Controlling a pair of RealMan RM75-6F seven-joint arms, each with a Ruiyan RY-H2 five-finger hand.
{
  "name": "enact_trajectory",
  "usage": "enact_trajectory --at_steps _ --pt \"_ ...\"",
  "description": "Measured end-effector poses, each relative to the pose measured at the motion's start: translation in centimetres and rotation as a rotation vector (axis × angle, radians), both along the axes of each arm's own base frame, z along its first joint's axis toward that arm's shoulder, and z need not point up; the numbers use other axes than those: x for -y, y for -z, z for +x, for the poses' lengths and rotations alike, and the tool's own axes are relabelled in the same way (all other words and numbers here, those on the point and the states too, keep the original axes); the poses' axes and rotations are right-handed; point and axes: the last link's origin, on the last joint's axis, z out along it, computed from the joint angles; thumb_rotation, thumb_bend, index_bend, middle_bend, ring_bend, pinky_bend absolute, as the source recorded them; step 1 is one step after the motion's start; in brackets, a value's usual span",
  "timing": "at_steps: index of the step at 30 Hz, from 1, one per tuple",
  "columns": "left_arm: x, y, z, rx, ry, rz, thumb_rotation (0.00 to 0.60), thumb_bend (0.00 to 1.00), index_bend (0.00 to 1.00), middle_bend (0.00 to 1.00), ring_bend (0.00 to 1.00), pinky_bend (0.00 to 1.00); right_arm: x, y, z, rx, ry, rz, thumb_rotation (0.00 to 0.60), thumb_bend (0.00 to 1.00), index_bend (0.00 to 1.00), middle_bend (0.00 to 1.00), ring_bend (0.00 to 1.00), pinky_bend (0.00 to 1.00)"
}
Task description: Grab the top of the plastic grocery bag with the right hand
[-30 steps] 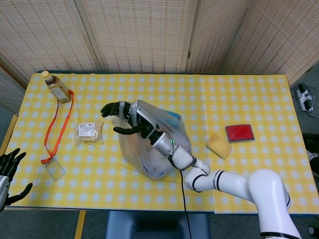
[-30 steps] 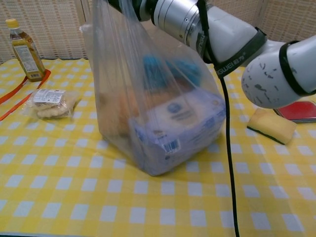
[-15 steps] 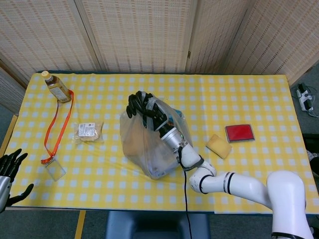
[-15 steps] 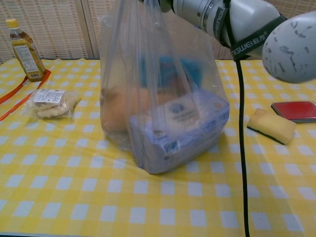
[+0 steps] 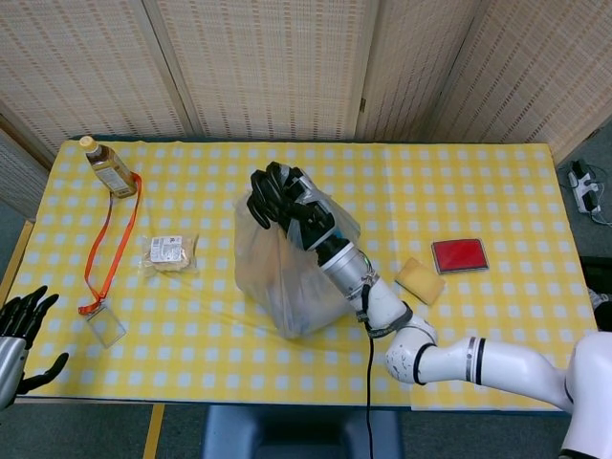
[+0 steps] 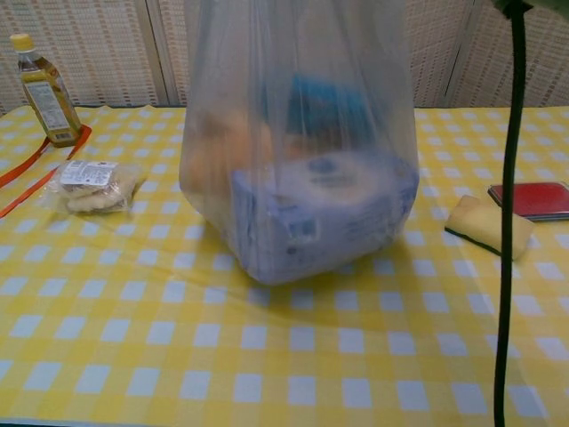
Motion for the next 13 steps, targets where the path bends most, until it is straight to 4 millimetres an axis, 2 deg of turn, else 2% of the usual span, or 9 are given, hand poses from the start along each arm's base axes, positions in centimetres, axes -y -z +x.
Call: enact_trajectory --at_steps 7,10,13 --pt "-0.1 0.2 0.1 -0.005 -0.002 -0.001 0.600 0.35 0.00 0.03 0.02 0.00 -1.8 -7.4 2.9 0.095 -0.079 -0.102 0.600 0.52 0.72 0.70 0.83 0.78" --pt "-0.2 0.3 0.0 -0.007 -0.006 -0.005 0.600 0.35 0.00 0.03 0.02 0.00 -2.1 -8.4 3.1 0.087 -0.078 -0.118 0.600 0.52 0.72 0.70 0.83 0.78" --pt "-0.3 0.4 0.1 -0.006 -0.007 -0.008 0.600 0.35 0.00 0.03 0.02 0.00 -2.1 -8.3 2.9 0.065 -0.066 -0.115 0.600 0.52 0.72 0.70 0.83 0.78"
